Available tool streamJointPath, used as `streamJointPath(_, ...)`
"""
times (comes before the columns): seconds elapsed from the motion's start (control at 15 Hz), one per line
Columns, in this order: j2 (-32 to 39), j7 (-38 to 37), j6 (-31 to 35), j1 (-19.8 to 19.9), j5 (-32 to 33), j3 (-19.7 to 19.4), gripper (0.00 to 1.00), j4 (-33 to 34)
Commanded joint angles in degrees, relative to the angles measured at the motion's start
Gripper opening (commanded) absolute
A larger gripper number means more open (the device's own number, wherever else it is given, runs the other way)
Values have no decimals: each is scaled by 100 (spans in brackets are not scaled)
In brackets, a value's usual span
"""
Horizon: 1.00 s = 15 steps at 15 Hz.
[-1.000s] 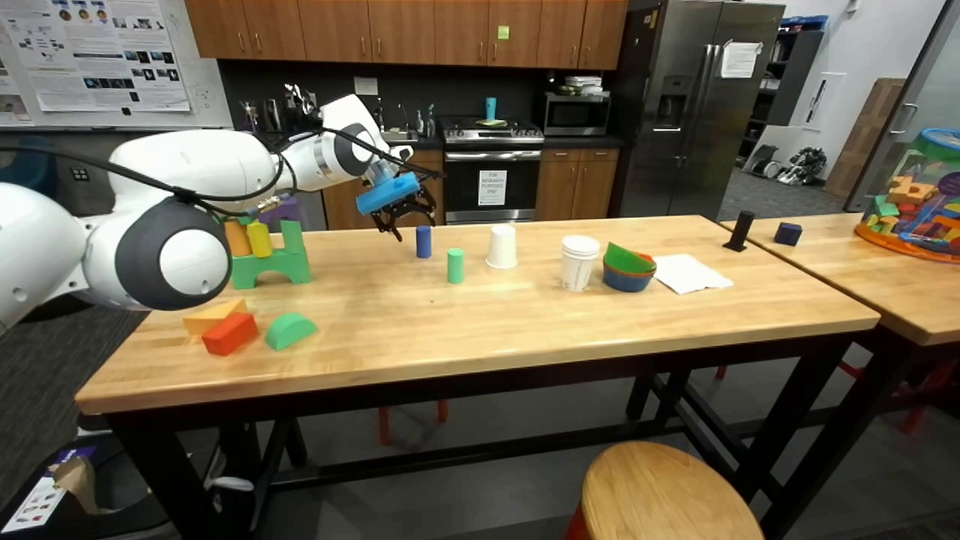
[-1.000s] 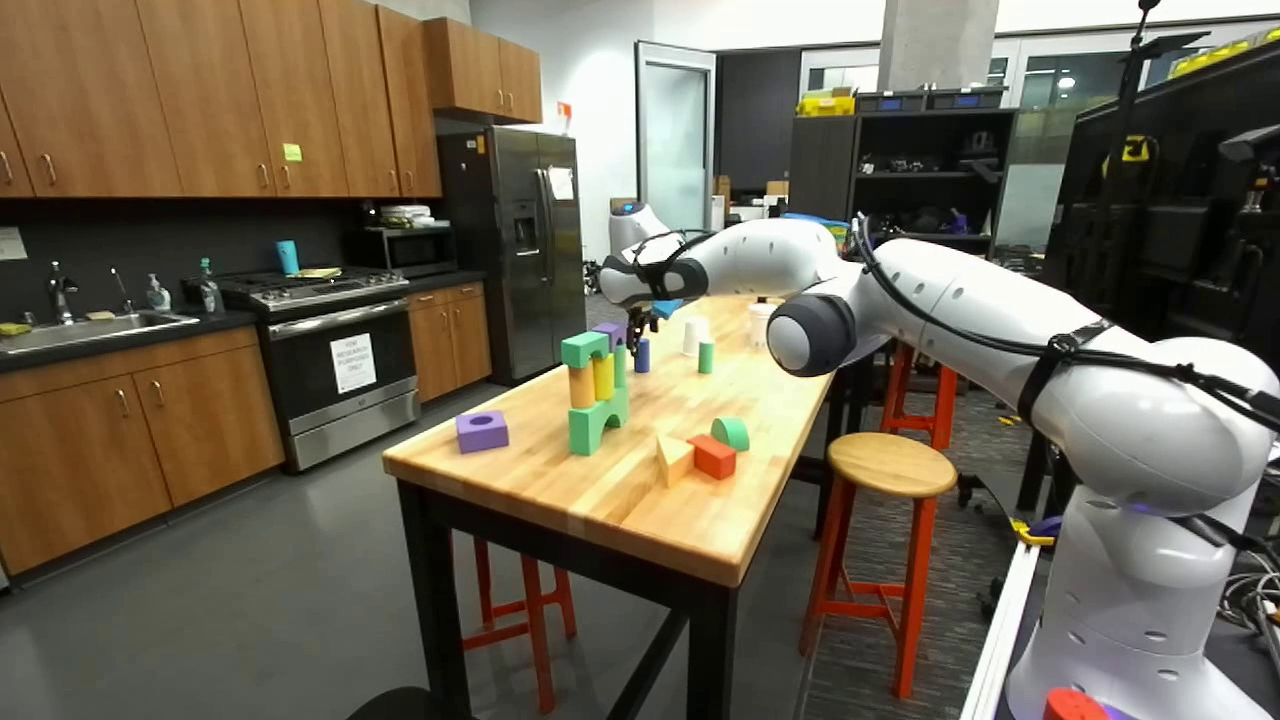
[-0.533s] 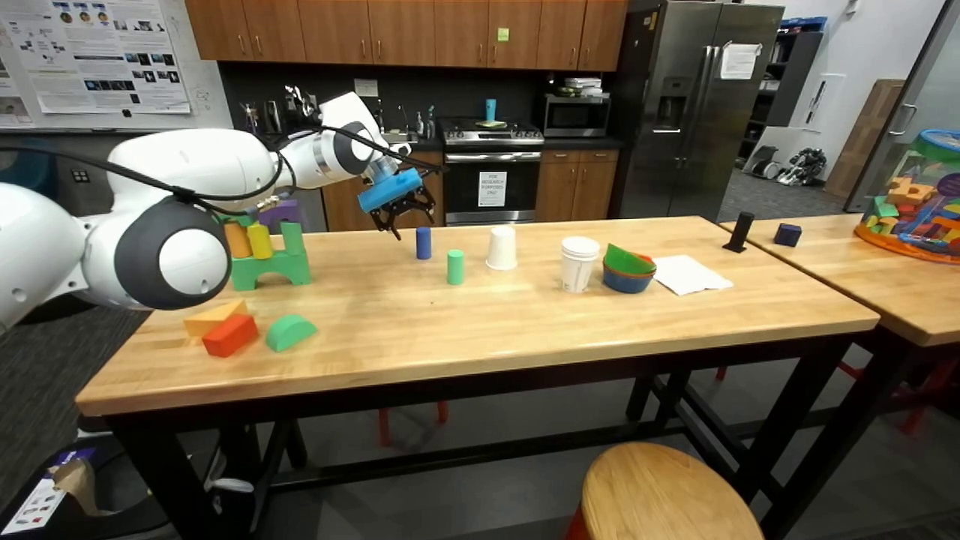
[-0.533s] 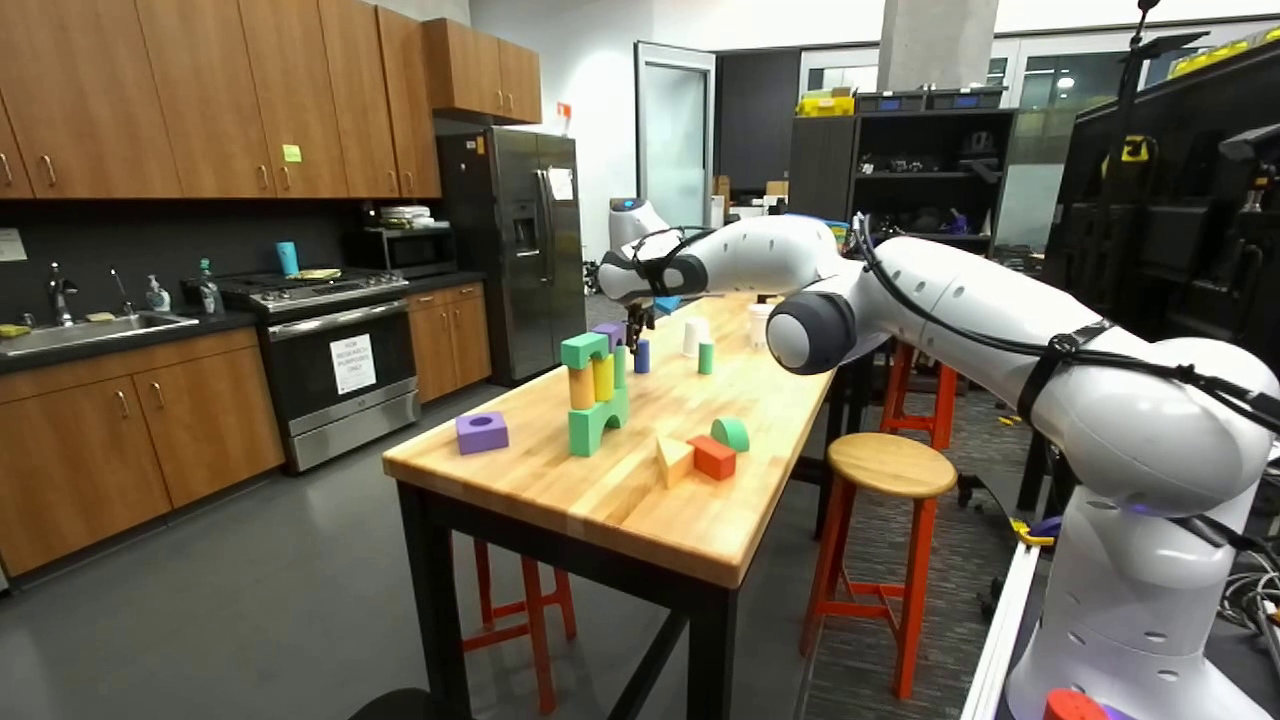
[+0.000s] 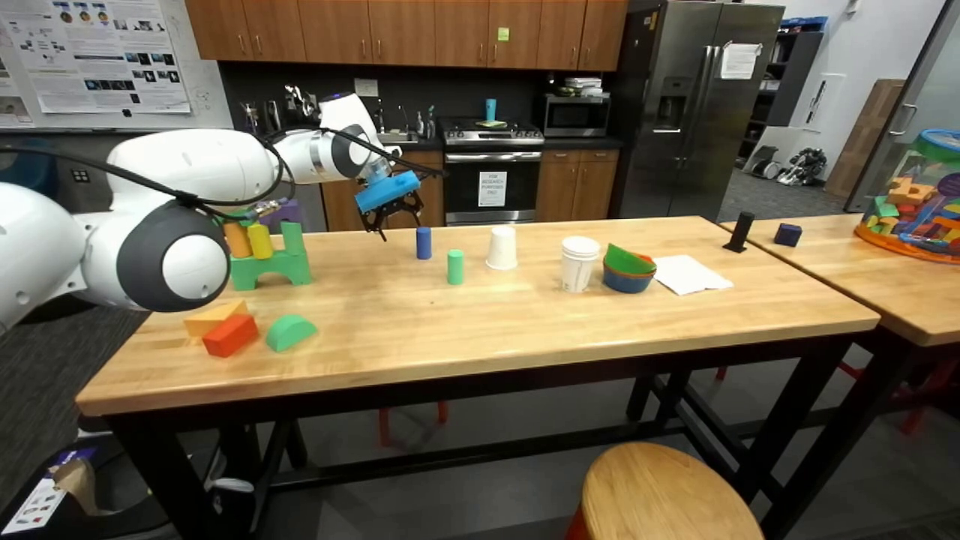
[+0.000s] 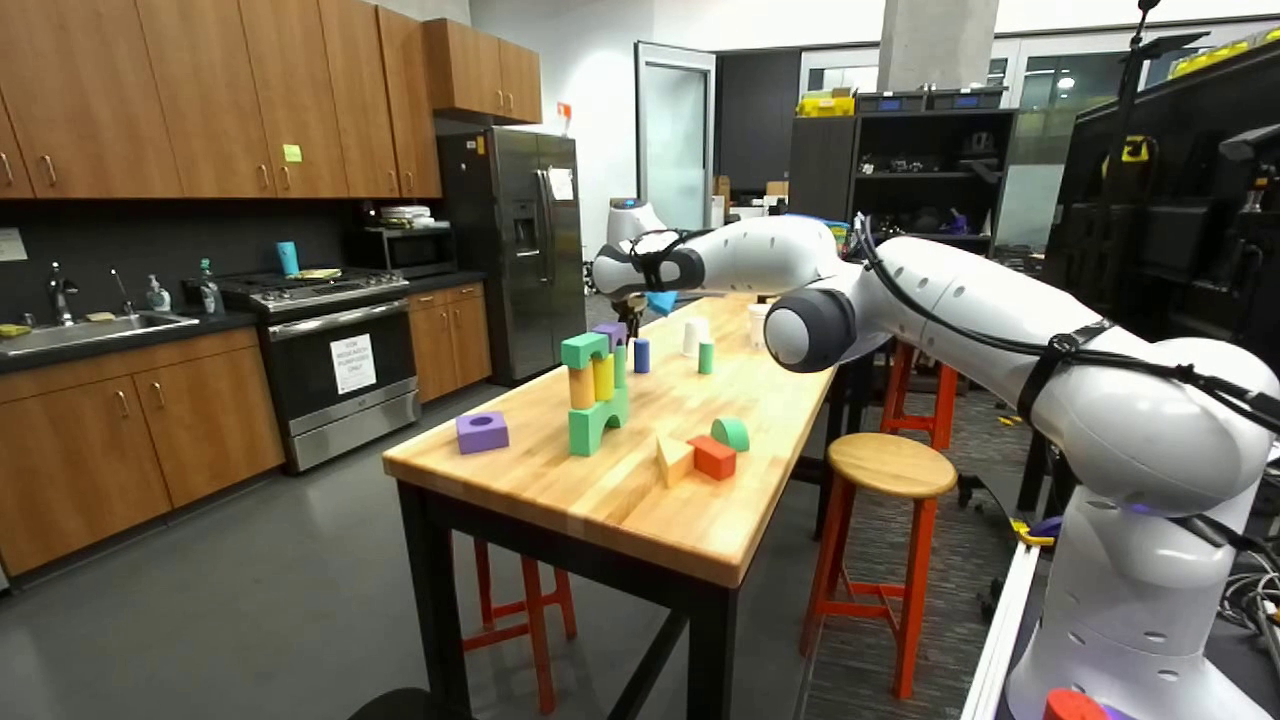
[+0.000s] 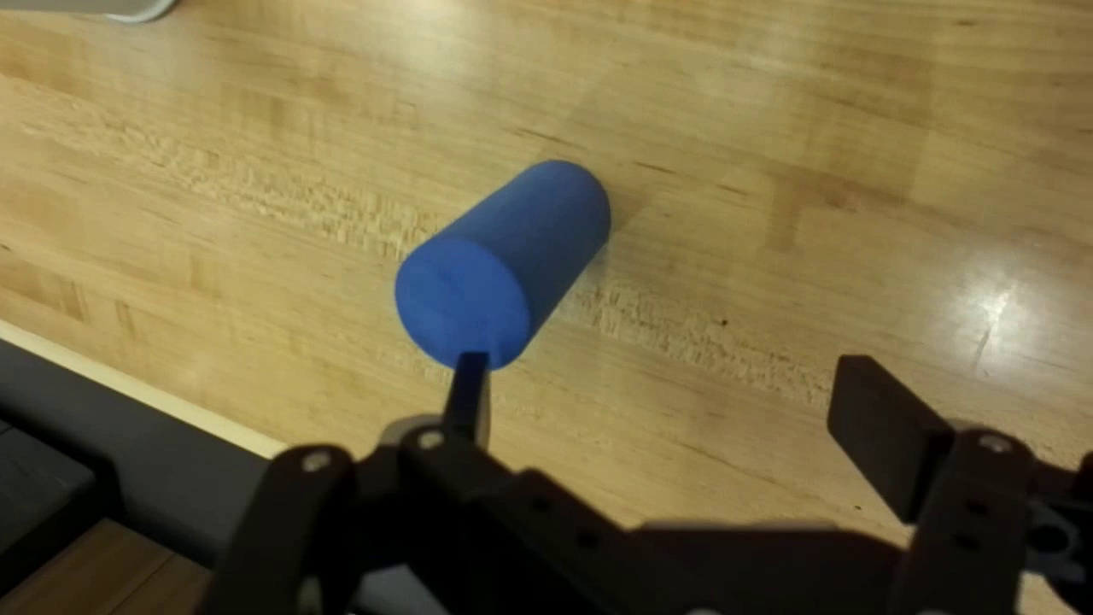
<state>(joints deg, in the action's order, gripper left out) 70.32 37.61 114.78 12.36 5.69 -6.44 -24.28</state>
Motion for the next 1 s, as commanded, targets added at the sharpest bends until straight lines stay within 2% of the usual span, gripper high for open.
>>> streamJointPath(0.0, -239, 241, -120, -19, -11, 37, 100, -239)
streamJointPath(0.53, -131, -155, 218, -46, 35, -58, 100, -182)
streamJointPath(0.93, -79, -1438, 287, -45, 33, -257, 100, -180)
